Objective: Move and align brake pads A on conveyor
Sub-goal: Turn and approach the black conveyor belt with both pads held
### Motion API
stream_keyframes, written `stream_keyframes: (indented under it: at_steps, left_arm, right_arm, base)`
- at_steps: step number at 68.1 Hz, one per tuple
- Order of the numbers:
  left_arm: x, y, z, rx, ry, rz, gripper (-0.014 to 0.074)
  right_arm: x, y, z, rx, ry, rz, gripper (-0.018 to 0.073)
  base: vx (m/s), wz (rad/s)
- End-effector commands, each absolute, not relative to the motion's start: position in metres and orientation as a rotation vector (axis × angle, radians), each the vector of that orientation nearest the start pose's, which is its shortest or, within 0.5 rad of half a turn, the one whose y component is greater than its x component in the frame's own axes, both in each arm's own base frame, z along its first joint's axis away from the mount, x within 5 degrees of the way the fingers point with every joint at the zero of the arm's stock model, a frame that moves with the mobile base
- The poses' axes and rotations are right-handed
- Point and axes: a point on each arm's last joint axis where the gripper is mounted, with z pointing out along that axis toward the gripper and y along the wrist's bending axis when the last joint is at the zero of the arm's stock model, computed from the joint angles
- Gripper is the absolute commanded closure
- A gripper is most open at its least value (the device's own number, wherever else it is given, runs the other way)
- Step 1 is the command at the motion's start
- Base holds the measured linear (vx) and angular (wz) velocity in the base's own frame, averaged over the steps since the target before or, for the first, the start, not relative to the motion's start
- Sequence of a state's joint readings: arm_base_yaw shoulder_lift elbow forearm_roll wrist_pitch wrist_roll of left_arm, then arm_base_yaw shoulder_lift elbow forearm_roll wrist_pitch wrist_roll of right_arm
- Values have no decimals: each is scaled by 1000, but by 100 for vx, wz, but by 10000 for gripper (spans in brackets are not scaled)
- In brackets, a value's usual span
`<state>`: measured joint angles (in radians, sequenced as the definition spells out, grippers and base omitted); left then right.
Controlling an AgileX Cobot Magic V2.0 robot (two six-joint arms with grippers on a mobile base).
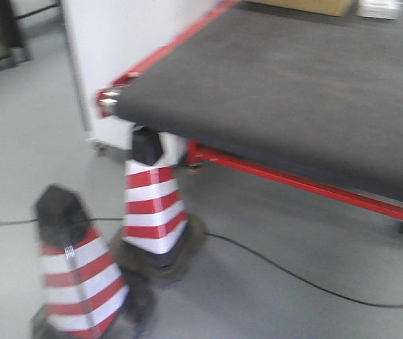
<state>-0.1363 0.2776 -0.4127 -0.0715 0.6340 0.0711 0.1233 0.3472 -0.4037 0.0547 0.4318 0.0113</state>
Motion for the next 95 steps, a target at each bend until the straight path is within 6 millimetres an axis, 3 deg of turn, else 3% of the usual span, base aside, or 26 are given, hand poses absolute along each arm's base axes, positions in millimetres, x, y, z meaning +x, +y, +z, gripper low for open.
stream_keyframes:
  at_steps: [1,44,95]
  left_arm:
    - [63,-13,294,150,1863,-140,603]
    - [63,-13,294,150,1863,-140,603]
    - [63,-13,294,150,1863,-140,603]
  right_arm:
    - [81,11,306,-74,1735,137,566]
    - [81,11,306,-74,1735,137,566]
    - [81,11,306,-74,1735,137,566]
  base:
    - [14,-78]
    - [5,-67]
    - [16,-6]
